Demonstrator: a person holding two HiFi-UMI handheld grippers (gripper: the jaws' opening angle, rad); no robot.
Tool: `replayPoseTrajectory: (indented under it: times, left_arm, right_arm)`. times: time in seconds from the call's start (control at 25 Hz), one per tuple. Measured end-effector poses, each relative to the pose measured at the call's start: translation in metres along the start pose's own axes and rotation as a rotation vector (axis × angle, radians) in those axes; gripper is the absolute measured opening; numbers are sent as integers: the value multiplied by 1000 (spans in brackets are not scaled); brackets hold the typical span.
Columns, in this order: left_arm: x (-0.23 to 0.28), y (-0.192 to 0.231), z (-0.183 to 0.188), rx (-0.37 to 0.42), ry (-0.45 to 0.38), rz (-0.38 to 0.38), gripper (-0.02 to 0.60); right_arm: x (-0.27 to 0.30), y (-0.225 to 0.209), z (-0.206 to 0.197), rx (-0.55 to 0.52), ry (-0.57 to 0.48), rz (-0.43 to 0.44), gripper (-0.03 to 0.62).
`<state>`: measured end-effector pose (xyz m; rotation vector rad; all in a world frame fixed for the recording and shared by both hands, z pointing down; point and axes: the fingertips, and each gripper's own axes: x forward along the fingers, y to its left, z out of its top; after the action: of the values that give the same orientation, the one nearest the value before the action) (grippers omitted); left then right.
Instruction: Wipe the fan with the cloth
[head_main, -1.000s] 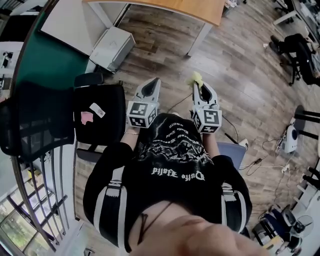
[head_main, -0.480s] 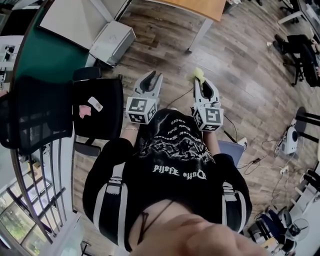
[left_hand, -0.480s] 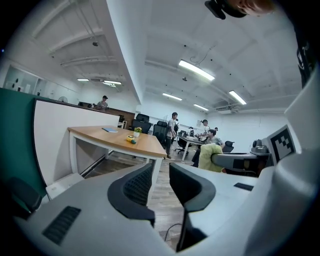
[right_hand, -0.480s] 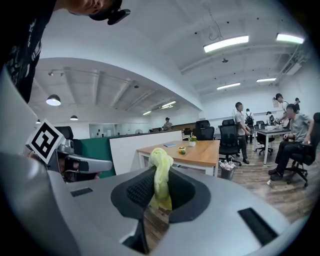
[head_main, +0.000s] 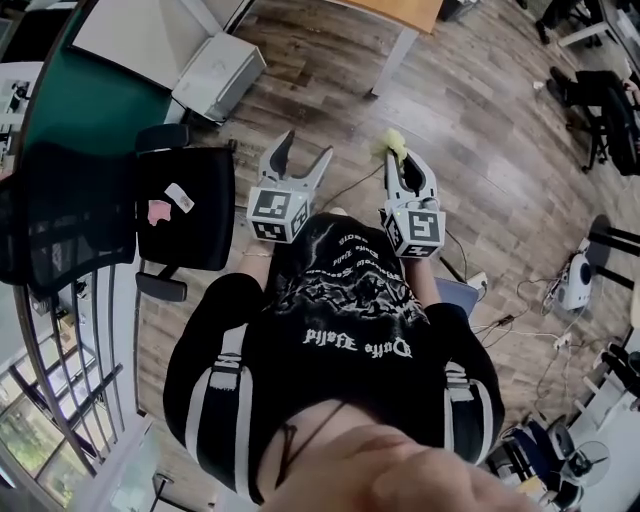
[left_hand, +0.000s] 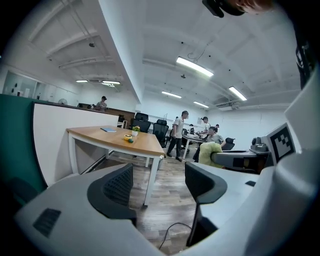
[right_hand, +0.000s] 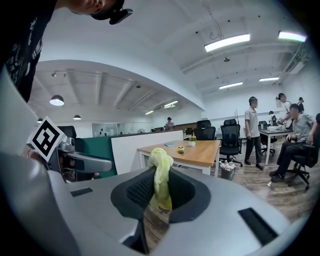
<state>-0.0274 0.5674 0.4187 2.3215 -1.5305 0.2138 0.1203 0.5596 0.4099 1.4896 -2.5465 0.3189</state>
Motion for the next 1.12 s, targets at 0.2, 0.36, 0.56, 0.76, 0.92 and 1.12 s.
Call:
replayPoseTrajectory:
  times: [0.2,0.36,0.56,0.76,0.92,1.12]
  left_arm:
    - [-2,2,-4,30,0,5,316]
    - [17,21,-9,-9,23,-11,314]
    - [64,56,3,32,36,-46,313]
    - [122,99,32,80,63,-113,288]
    - [169,132,53,128,109,-214,288]
    - [215,179,75,160,140,-279,288]
  right_arm:
    - [6,2,-8,9,10,20,66]
    - [30,7,-14,46,28,55,66]
    - [86,-7,-10,65,42,5,66]
    - [156,-19,13,56,37,-49,66]
    - [208,-25,27,85,41,-101,66]
    - [268,-17,38,74,67,-138,66]
